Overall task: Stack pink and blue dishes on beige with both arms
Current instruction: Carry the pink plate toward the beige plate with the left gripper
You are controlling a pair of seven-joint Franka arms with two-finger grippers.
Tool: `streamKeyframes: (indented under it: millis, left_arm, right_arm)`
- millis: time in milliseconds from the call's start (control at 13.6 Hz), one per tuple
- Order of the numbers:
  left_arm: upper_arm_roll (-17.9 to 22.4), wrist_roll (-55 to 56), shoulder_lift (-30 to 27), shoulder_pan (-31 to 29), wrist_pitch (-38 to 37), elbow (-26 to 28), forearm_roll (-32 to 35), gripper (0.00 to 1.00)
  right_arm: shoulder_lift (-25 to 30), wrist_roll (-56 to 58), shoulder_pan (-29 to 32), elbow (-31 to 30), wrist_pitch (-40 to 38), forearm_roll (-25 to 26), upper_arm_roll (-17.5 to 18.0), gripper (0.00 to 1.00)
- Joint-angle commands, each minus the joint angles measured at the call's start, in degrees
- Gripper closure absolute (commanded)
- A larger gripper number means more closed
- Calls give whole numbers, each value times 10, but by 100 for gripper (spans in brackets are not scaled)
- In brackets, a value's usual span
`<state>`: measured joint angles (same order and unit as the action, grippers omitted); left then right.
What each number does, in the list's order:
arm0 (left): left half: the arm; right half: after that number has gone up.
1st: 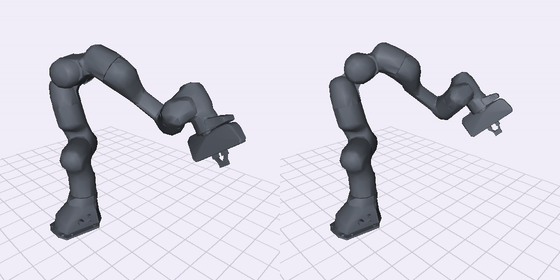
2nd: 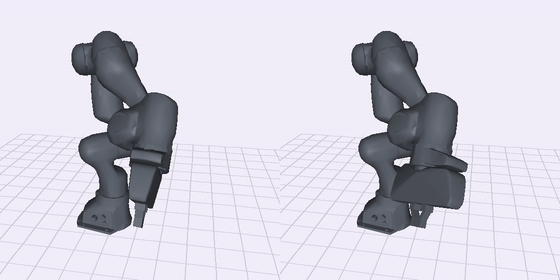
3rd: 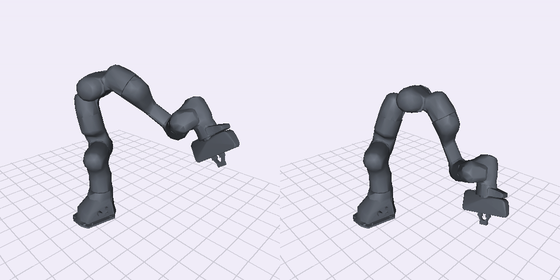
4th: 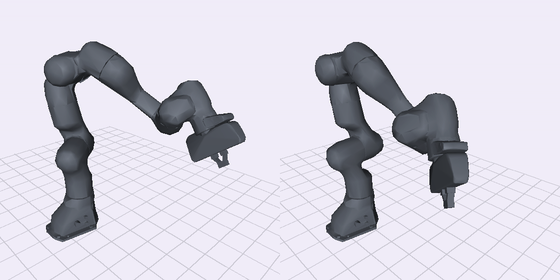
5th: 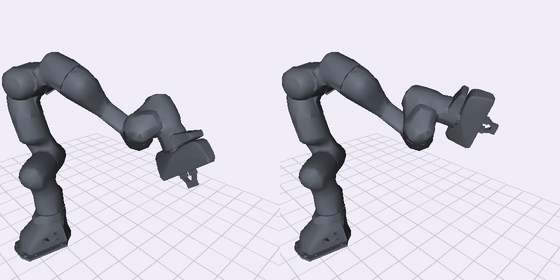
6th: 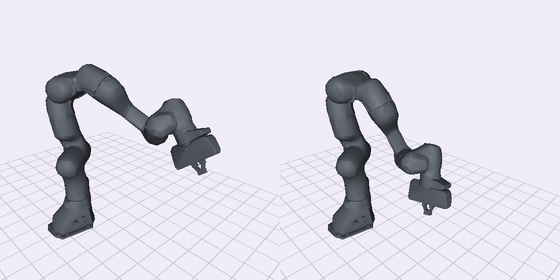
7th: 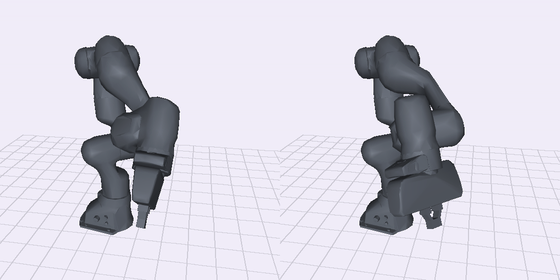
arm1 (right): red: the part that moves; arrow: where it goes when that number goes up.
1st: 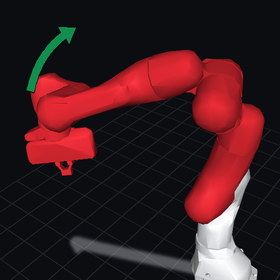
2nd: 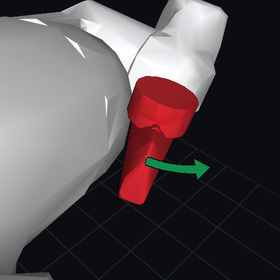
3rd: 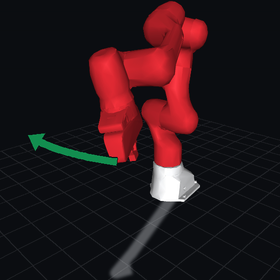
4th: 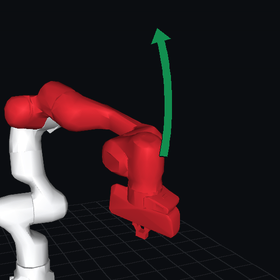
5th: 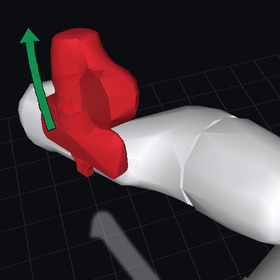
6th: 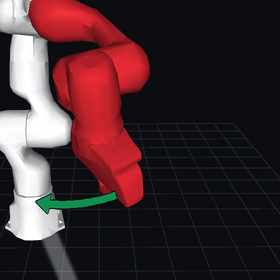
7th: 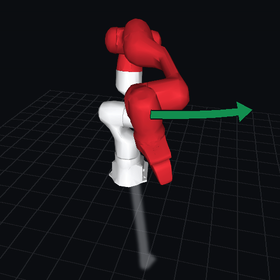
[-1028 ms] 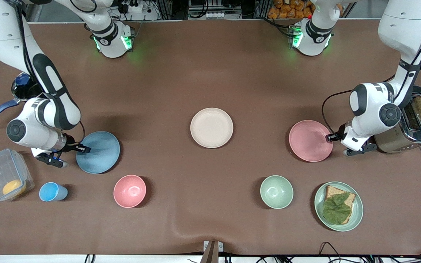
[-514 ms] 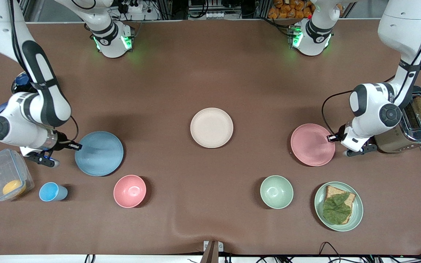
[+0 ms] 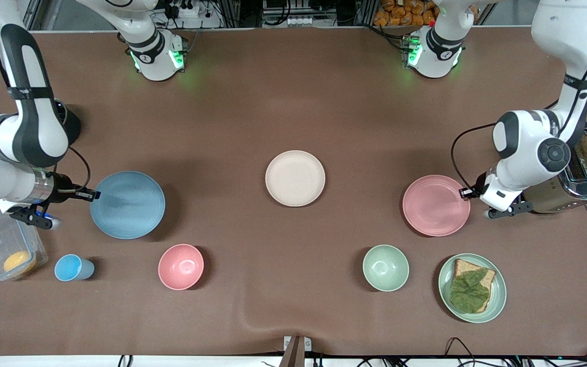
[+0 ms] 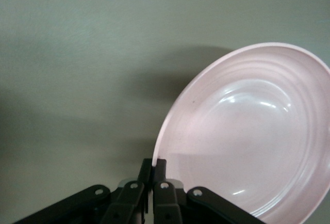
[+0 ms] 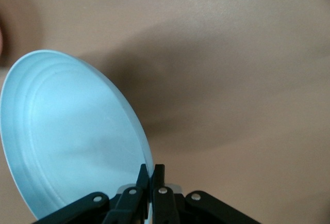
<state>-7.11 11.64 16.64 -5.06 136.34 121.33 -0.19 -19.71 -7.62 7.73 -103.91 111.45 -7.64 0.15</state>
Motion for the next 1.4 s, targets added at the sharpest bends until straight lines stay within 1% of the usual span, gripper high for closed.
streamKeyframes:
  millis: [0, 73, 220, 367, 514, 734, 881, 1102, 1322]
  left_arm:
    - [-52, 59, -44, 1, -74, -33, -14, 100]
    - [-73, 93, -42, 1, -97, -49, -14, 100]
    - [-118, 167, -37, 2, -103, -58, -13, 100]
    - [-141, 211, -30, 11, -102, -68, -10, 100]
    - [-142, 238, -20, 34, -102, -73, -8, 100]
    - [-142, 249, -16, 44, -102, -69, -7, 100]
    - [-142, 250, -9, 48, -101, -69, -7, 100]
    - [-142, 255, -4, 49, -100, -68, -7, 100]
    - [-142, 256, 1, 57, -100, -66, -7, 100]
  right_arm:
    - [-2, 2, 32, 23, -26, -14, 6, 100]
    - [-2, 6, 40, 26, -34, -14, 6, 100]
    - [-2, 11, 50, 28, -38, -13, 6, 100]
    - [-4, 37, 60, 28, -39, -13, 5, 100]
    - [-5, 52, 68, 28, -39, -13, 5, 100]
    - [-3, 53, 68, 34, -42, -12, 5, 100]
    - [-4, 57, 68, 45, -54, -9, 5, 100]
    - [-6, 81, 63, 84, -96, -5, 5, 100]
    - [-6, 104, 60, 96, -103, 15, 6, 100]
